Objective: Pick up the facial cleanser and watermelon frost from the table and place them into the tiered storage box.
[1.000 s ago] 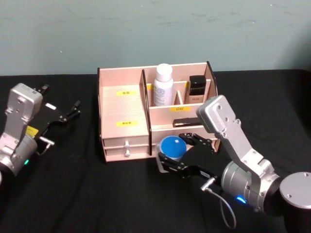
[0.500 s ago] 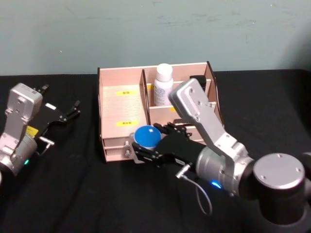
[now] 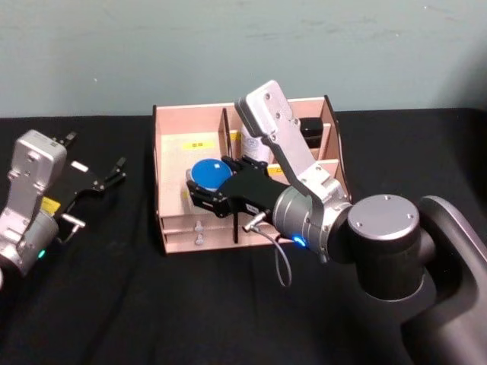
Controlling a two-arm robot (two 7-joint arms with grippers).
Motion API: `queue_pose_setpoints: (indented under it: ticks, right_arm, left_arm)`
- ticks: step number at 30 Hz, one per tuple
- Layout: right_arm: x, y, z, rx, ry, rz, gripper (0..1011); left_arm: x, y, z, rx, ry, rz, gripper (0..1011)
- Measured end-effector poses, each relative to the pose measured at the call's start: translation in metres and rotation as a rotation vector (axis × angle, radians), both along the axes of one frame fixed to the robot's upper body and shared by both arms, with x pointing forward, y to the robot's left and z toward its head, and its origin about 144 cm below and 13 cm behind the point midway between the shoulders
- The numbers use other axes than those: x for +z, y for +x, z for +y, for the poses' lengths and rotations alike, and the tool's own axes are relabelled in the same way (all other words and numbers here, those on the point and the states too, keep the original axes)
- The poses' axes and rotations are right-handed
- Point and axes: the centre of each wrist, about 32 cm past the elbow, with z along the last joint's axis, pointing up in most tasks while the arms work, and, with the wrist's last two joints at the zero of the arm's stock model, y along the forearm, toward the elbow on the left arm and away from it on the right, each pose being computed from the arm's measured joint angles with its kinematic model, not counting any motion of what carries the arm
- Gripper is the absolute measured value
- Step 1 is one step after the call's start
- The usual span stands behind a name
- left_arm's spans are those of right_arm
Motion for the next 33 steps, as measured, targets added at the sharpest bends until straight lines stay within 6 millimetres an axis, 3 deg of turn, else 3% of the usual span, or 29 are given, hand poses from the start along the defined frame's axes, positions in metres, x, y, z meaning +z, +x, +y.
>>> queue_pose_setpoints:
  ticks: [17, 33]
  right_arm:
    - [-0.005, 0.024, 0.009, -0.036, 0.003, -0.007, 732]
    - [-0.005, 0.030, 0.015, -0.038, -0.020, -0.003, 732]
  left_arm:
    - [0.000, 0.000, 0.000, 0.000, 0.000, 0.000, 1001]
    - [0.000, 0.000, 0.000, 0.000, 0.000, 0.000, 1001]
